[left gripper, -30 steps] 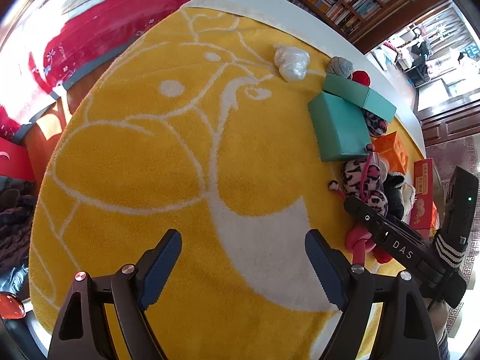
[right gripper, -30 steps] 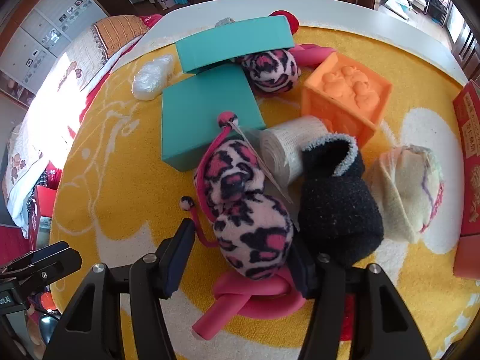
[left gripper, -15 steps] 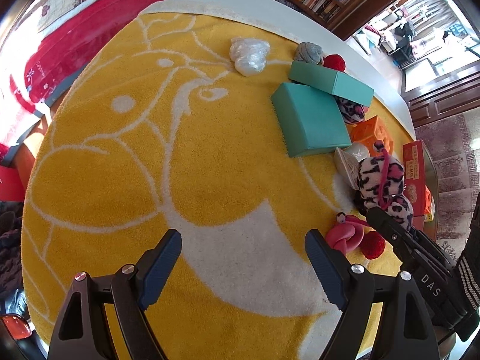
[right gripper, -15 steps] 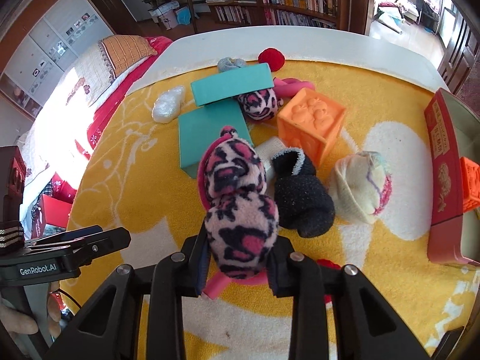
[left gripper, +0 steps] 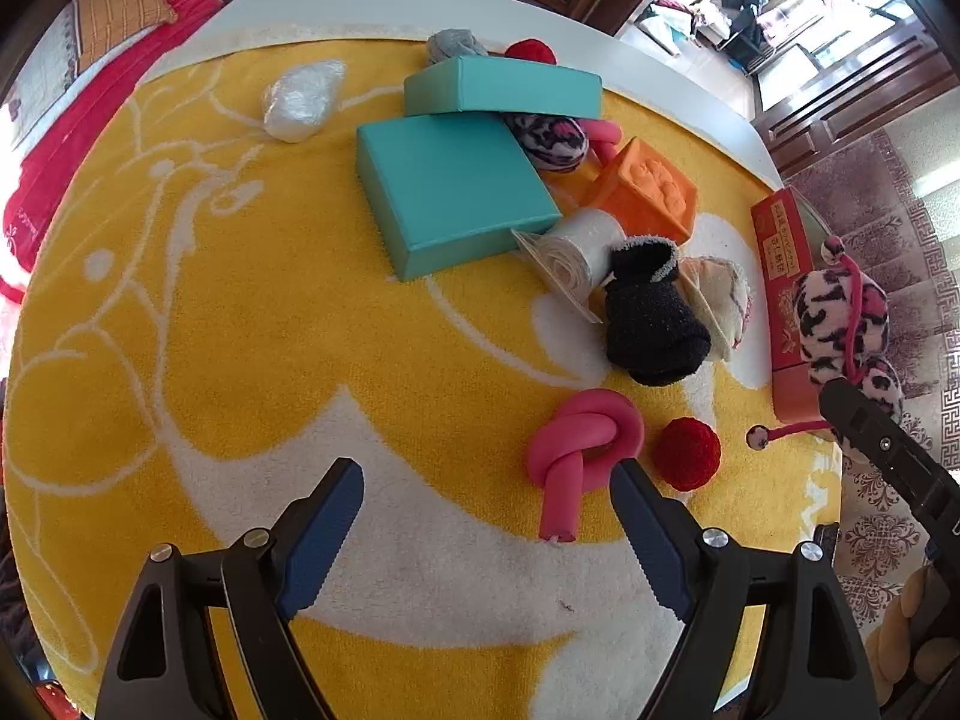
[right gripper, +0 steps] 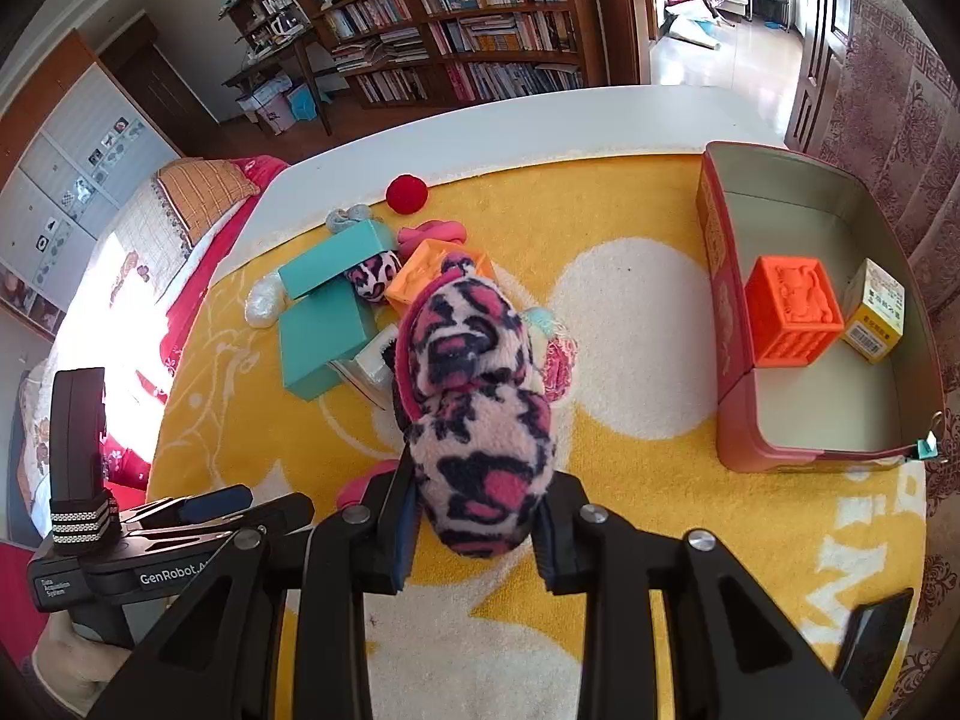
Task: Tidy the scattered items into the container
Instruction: 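Grasp the pink leopard plush with the right tool while the left tool grasps the pink knotted tube, then carry the plush and knotted tube into the red tin and open both tools, then withdraw both tools from the tin and move the right tool over the black sock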
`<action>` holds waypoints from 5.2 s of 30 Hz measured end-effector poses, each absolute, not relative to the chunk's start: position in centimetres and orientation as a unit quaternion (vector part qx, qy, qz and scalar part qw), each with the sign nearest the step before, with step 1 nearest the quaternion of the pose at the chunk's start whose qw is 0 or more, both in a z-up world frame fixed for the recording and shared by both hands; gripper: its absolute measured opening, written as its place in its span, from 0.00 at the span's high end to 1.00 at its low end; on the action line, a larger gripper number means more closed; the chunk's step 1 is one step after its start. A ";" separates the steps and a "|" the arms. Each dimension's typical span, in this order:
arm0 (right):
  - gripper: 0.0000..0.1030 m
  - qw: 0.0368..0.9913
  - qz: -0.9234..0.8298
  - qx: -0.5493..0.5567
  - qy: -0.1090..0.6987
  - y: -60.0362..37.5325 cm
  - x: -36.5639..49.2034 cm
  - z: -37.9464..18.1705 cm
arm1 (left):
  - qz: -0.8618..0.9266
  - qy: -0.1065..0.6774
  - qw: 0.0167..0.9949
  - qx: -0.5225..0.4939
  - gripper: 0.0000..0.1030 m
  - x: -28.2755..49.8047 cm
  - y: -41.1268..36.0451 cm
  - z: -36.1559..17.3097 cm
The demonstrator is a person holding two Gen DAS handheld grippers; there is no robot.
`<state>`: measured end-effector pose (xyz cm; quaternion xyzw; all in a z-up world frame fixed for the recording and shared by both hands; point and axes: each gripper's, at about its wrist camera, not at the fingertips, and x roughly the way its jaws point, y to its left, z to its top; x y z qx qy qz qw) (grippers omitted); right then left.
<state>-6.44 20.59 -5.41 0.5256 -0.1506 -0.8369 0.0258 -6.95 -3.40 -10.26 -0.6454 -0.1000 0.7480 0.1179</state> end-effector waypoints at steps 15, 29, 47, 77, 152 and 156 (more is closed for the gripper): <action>0.67 0.020 -0.836 0.525 -0.156 26.4 -4.1 -5.2 | 0.748 -0.033 0.122 -0.651 0.16 -6.4 3.2 -13.3; 0.67 0.024 -0.842 0.518 -0.152 30.1 -3.4 -4.7 | 0.781 -0.015 0.085 -0.618 0.40 -4.7 4.1 -12.2; 0.67 -0.011 -0.859 0.482 -0.174 37.0 -2.6 -3.2 | 0.813 -0.053 0.172 -0.553 0.40 -6.9 13.6 -3.3; 0.62 -0.063 -0.859 0.460 -0.216 43.9 -3.6 -3.2 | 0.793 -0.052 0.237 -0.559 0.25 -9.7 23.3 -3.5; 0.47 0.082 -0.814 0.562 -0.127 15.6 -12.2 -9.6 | 0.773 -0.170 0.056 -0.609 0.25 -9.5 -10.7 -8.6; 0.47 0.071 -0.811 0.568 -0.119 15.1 -13.1 -10.7 | 0.772 -0.169 0.056 -0.610 0.25 -10.3 -11.5 -8.9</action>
